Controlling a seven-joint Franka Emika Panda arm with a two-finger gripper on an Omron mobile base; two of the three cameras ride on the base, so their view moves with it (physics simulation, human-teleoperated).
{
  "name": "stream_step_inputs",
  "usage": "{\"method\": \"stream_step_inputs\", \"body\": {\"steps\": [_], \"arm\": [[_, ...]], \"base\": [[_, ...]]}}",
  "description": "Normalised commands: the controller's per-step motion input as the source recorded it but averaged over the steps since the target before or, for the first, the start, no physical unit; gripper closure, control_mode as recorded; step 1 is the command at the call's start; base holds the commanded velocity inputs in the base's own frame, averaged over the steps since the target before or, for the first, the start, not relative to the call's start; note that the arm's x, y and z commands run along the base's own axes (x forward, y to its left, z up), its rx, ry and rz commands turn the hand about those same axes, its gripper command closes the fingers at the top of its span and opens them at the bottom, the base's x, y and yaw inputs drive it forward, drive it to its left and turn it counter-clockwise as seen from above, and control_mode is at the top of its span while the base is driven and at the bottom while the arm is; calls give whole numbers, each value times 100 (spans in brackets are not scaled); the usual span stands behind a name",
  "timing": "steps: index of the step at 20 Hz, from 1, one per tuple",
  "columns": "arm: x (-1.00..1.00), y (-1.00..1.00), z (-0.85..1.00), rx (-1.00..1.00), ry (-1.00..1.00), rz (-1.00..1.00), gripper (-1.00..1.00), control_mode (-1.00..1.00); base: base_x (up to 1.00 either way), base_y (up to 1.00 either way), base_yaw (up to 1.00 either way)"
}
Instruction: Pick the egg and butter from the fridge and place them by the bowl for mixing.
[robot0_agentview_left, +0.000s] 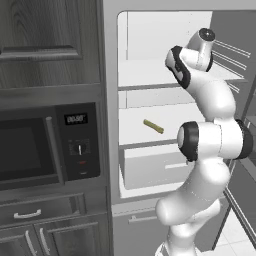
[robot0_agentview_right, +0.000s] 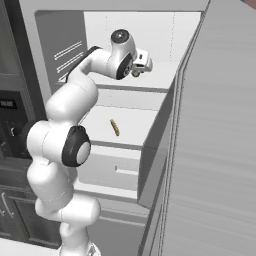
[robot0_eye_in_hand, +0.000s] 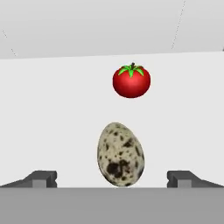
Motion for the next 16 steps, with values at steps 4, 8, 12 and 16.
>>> {"method": "stream_step_inputs", "body": {"steps": [4, 8, 12, 16], "arm": [[55, -18, -10, 1, 0, 0, -100, -100], [45, -13, -13, 0, 0, 0, -100, -100], [28, -4, -7, 0, 1, 0, -100, -100], [2, 0, 0, 0, 4, 0, -100, -100]], "base": [[0, 0, 0], [0, 0, 0], [0, 0, 0], [0, 0, 0]]}}
